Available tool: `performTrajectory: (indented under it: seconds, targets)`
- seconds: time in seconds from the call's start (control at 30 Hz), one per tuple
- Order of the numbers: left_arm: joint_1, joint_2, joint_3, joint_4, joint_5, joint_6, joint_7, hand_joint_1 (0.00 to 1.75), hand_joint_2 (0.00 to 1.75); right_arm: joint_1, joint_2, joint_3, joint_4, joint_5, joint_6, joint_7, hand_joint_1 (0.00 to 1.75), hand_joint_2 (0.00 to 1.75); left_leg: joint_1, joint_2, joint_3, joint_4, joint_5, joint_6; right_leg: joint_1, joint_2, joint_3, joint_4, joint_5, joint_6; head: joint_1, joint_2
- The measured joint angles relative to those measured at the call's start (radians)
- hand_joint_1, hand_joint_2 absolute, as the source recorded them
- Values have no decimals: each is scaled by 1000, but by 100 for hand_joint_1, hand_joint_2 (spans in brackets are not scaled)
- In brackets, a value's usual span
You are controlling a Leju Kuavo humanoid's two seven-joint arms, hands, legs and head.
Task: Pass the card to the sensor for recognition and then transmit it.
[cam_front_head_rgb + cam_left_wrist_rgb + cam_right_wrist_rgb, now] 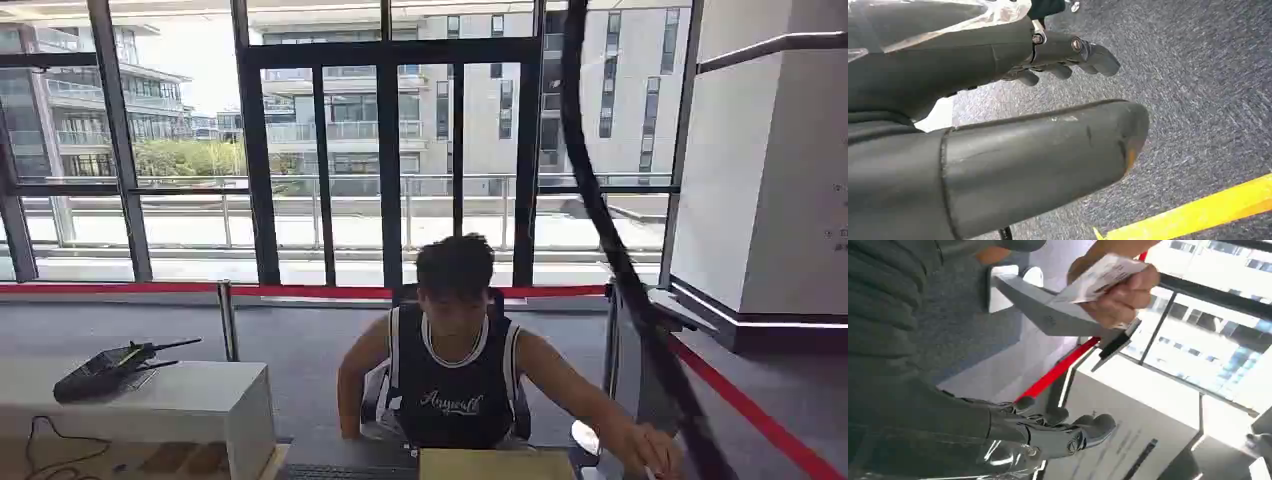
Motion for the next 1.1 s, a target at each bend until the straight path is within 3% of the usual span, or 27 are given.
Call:
performTrajectory:
  seconds: [0.2,0.33,0.37,0.47,0.5,0.63,0.67,0.7,1.1]
  targets:
    - [0,0,-8,0,-7,-3,2,0,0,-125,-13,134,62,137,0,85,0,175,0,0,0,0,0,0,0,0,0,0,0,0,0,0]
    - [0,0,-11,0,-7,-3,8,0,0,-192,-19,206,118,156,2,106,0,175,0,0,0,0,0,0,0,0,-1,0,0,0,1,0]
    - [0,0,-13,0,-7,-3,8,0,0,-203,-20,222,131,155,1,106,12,175,0,0,0,0,0,0,0,0,-1,0,0,0,1,0]
    - [0,0,-18,0,-7,-3,11,0,0,-224,-20,253,167,143,0,106,16,175,0,0,-1,0,0,0,0,0,-1,0,0,0,1,0]
    - [0,0,-19,0,-7,-3,11,0,0,-226,-20,258,174,143,0,105,106,175,0,0,-1,0,0,0,0,0,-1,0,0,0,1,0]
    - [0,0,-25,0,-8,-3,13,0,0,-229,-22,280,203,130,0,102,106,175,0,0,-1,0,0,0,0,0,-1,0,0,0,1,0]
    - [0,0,-26,0,-8,-3,13,0,0,-230,-23,283,209,128,0,101,147,175,0,0,-1,0,0,0,0,0,-1,0,0,0,1,0]
    - [0,0,-26,0,-8,-3,13,0,0,-230,-23,286,214,128,0,101,173,175,0,0,-1,0,0,0,0,0,-1,0,0,0,1,0]
    - [0,1,-31,0,-8,-2,13,0,0,-230,-29,304,248,119,-1,95,175,175,0,0,-1,0,0,0,0,0,-1,0,0,0,1,0]
